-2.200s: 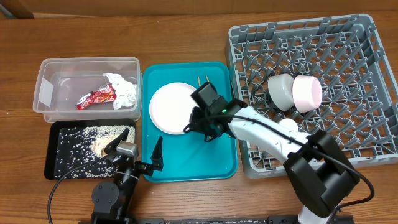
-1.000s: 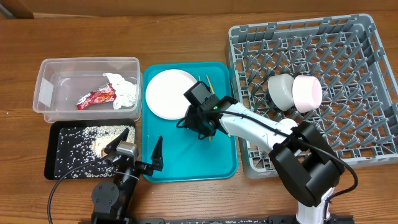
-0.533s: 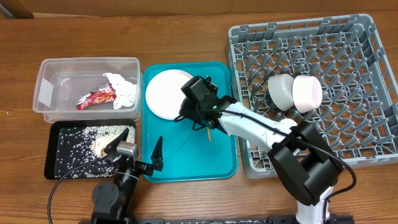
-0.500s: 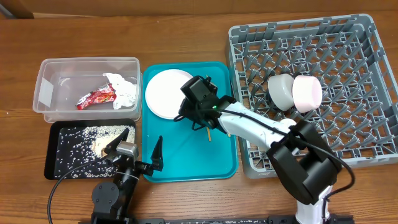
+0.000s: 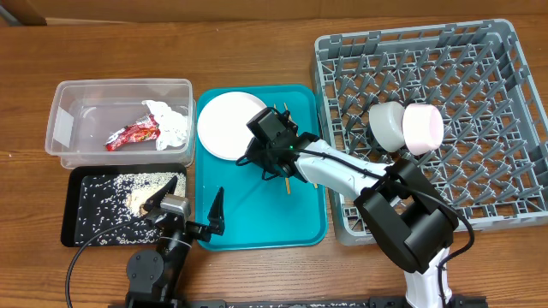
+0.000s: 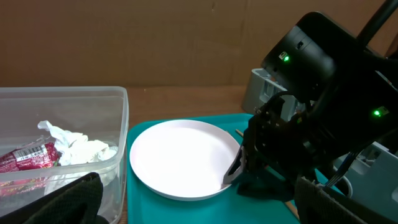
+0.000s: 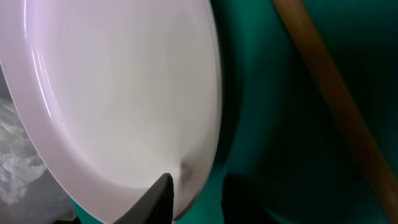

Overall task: Sort waste into correct bins and load items into the dishwasher
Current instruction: 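Move the right gripper to the white plate and grasp its rim, then lift the white plate and stand it upright in the dish rack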

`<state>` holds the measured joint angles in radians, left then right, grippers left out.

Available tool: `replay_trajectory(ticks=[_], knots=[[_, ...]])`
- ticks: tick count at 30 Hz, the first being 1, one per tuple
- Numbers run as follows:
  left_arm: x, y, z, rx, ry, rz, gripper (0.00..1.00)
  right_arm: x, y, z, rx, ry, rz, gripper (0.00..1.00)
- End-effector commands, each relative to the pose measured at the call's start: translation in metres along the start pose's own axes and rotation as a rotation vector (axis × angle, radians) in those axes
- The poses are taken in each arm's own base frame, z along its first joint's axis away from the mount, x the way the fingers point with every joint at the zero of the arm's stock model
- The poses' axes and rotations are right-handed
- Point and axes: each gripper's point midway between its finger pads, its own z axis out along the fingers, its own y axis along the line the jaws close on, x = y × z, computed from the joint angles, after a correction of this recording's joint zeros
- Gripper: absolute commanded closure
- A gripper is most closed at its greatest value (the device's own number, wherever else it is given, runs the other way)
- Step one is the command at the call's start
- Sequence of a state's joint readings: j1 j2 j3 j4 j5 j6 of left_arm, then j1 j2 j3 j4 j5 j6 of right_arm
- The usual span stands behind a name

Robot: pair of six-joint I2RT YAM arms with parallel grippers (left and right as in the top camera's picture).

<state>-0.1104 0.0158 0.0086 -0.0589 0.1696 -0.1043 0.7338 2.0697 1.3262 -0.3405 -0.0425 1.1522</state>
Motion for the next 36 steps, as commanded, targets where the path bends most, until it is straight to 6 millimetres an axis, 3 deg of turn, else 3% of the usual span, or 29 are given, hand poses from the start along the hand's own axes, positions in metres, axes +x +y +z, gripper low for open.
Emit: replay_trajectory(ticks=[1,6,10,13,16,19,22,26,27,30,33,36], knots=[[-0.001,-0.001,0.000,0.006,-0.007,-0.011,0.00,-0.007,-0.011,0.010,0.043,-0.038,0.009,0.78],[-0.001,-0.001,0.000,0.006,-0.007,-0.011,0.00,0.000,-0.023,0.010,0.092,-0.005,0.007,0.95],[-0.001,-0.001,0.000,0.006,-0.007,-0.011,0.00,0.012,-0.036,0.000,0.149,0.058,-0.003,0.96],[-0.001,-0.001,0.000,0.006,-0.007,-0.011,0.00,0.005,-0.028,-0.019,0.135,0.033,-0.079,0.96],[-0.001,-0.001,0.000,0.006,-0.007,-0.011,0.00,-0.014,-0.015,-0.056,0.117,-0.067,-0.143,0.96],[-0.001,-0.001,0.000,0.006,-0.007,-0.011,0.00,-0.042,0.004,-0.113,0.087,-0.228,-0.260,0.96],[-0.001,-0.001,0.000,0.006,-0.007,-0.011,0.00,-0.068,0.011,-0.172,0.103,-0.406,-0.358,0.96],[-0.001,-0.001,0.000,0.006,-0.007,-0.011,0.00,-0.108,-0.008,-0.255,0.272,-0.709,-0.436,0.96],[-0.001,-0.001,0.000,0.006,-0.007,-0.011,0.00,-0.125,-0.021,-0.289,0.388,-0.848,-0.450,0.96],[-0.001,-0.001,0.000,0.006,-0.007,-0.011,0.00,-0.154,-0.046,-0.366,0.710,-1.152,-0.442,0.96],[-0.001,-0.001,0.000,0.006,-0.007,-0.011,0.00,-0.167,-0.058,-0.387,0.869,-1.215,-0.436,0.96],[-0.001,-0.001,0.000,0.006,-0.007,-0.011,0.00,-0.188,-0.078,-0.387,0.959,-1.188,-0.407,0.96]])
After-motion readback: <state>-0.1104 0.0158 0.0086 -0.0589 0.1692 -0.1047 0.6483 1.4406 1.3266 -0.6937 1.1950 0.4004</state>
